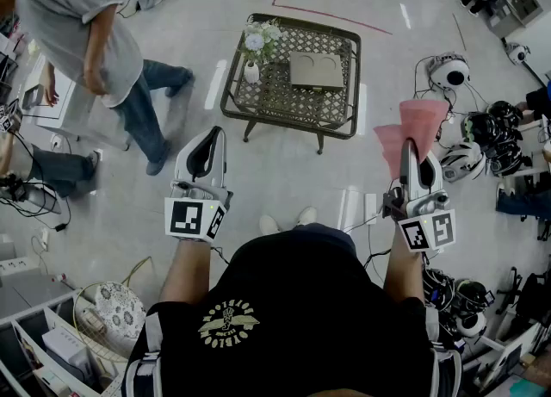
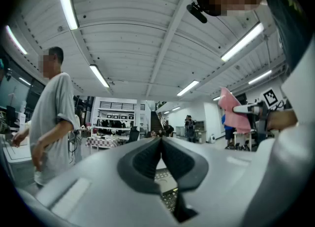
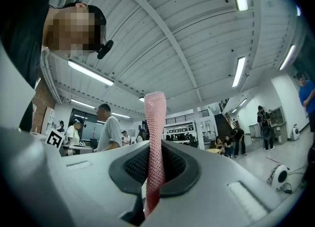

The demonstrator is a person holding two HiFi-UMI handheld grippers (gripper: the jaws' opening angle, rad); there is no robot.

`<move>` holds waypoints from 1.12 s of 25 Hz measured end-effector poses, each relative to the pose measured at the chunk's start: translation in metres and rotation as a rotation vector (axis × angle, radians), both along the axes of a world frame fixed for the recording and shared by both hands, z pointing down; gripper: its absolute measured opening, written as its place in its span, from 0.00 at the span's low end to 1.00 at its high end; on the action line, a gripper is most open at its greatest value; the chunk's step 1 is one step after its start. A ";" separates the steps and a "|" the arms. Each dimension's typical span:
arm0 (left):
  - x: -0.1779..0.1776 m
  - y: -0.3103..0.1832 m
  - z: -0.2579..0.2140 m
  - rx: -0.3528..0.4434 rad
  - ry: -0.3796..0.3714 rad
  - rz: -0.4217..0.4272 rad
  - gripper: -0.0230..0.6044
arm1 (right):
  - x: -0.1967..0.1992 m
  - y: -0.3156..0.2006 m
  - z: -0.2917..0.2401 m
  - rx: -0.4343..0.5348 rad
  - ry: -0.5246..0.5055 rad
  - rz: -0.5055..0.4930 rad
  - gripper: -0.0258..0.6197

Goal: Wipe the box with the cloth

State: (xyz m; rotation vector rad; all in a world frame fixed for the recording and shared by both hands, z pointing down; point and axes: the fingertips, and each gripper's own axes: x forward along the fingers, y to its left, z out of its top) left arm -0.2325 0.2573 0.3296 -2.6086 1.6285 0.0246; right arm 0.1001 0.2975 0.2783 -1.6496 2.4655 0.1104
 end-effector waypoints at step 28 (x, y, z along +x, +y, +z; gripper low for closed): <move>0.006 -0.086 0.004 -0.018 -0.005 0.024 0.04 | 0.008 -0.068 0.024 -0.057 -0.038 0.006 0.07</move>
